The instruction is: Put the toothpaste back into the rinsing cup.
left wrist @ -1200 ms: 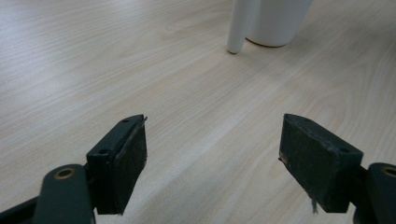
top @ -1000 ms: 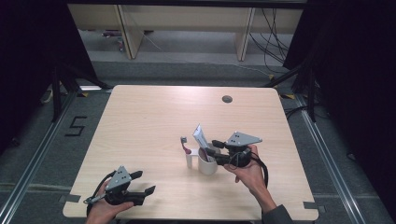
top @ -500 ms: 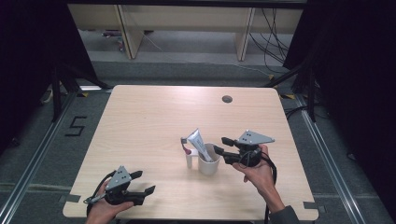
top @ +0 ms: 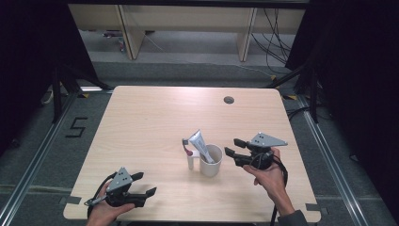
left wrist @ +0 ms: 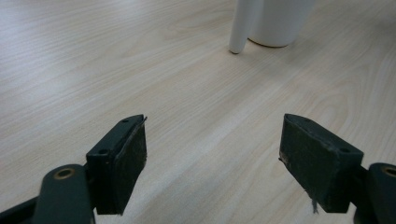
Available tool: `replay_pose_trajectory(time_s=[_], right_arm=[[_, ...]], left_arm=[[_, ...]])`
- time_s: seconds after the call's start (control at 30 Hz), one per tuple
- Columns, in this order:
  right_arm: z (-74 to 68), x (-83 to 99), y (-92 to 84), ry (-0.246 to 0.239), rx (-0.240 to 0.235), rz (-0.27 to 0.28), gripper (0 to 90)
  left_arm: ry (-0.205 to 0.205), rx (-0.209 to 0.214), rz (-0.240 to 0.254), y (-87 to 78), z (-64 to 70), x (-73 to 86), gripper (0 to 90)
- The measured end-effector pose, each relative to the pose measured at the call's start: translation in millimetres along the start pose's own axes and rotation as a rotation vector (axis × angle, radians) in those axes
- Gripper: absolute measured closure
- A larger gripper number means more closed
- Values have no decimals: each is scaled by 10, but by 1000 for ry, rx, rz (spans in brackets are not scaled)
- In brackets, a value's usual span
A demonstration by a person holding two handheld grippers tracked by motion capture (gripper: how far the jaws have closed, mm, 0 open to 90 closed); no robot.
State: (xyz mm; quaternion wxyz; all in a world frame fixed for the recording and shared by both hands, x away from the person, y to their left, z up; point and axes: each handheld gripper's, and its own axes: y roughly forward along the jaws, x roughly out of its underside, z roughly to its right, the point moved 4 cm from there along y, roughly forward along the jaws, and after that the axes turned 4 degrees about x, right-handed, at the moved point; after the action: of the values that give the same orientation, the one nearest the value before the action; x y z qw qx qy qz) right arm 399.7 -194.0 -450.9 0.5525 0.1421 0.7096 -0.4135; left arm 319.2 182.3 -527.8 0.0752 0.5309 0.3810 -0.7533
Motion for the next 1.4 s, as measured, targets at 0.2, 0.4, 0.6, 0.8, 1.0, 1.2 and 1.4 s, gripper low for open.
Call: replay_pose_trajectory(time_s=[0.2, 0.4, 0.6, 0.8, 1.0, 1.2, 1.4], right_arm=[[25, 50, -5, 28, 1, -4, 427], [96, 105, -8, 37, 36, -15, 345], [121, 155, -36, 107, 33, -30, 306], [162, 220, -51, 125, 48, -46, 277], [202, 262, -95, 123, 60, -36, 270], [244, 315, -126, 125, 73, -40, 256], [228, 349, -168, 152, 78, -45, 253]], left_arm=[[-14, -8, 9, -4, -3, -9, 227], [-16, -12, 7, -9, -17, -11, 225], [-22, -19, 9, -10, -17, -13, 221], [-19, -15, 6, -9, -25, -9, 218], [-13, -10, 2, 12, -20, -15, 218], [-14, -14, 4, 0, -28, -8, 218], [-21, -17, 13, -14, -15, 1, 218]])
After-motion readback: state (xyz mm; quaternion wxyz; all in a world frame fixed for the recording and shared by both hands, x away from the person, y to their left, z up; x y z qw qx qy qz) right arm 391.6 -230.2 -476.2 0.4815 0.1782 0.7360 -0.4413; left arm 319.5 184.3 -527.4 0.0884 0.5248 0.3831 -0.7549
